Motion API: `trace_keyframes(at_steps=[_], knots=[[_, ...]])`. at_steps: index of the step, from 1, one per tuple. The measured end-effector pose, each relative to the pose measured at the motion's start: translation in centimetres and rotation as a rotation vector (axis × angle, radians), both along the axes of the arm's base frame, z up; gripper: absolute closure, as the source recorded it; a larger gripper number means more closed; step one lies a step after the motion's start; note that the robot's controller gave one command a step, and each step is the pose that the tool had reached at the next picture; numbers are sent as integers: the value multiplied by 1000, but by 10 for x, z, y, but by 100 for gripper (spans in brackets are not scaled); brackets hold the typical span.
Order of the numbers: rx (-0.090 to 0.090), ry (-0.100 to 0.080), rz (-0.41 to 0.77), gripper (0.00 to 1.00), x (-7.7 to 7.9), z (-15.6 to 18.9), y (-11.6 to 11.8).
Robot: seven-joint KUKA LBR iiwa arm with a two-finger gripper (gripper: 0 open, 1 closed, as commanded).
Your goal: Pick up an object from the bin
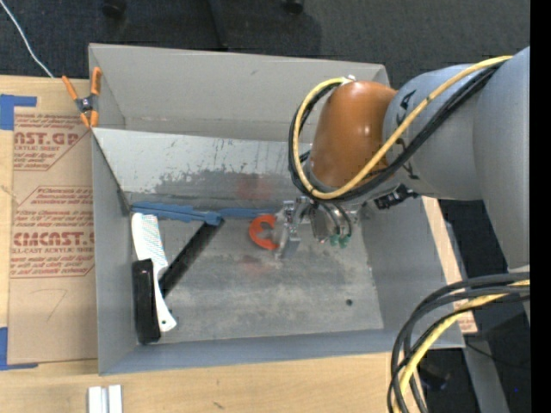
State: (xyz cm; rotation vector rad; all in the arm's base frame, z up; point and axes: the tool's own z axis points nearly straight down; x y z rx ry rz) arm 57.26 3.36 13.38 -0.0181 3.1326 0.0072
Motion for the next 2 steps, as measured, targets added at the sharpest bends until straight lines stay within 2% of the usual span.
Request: trace_keyframes(at_steps=[2], knots=[[0, 4, 0, 100, -1, 17, 0]])
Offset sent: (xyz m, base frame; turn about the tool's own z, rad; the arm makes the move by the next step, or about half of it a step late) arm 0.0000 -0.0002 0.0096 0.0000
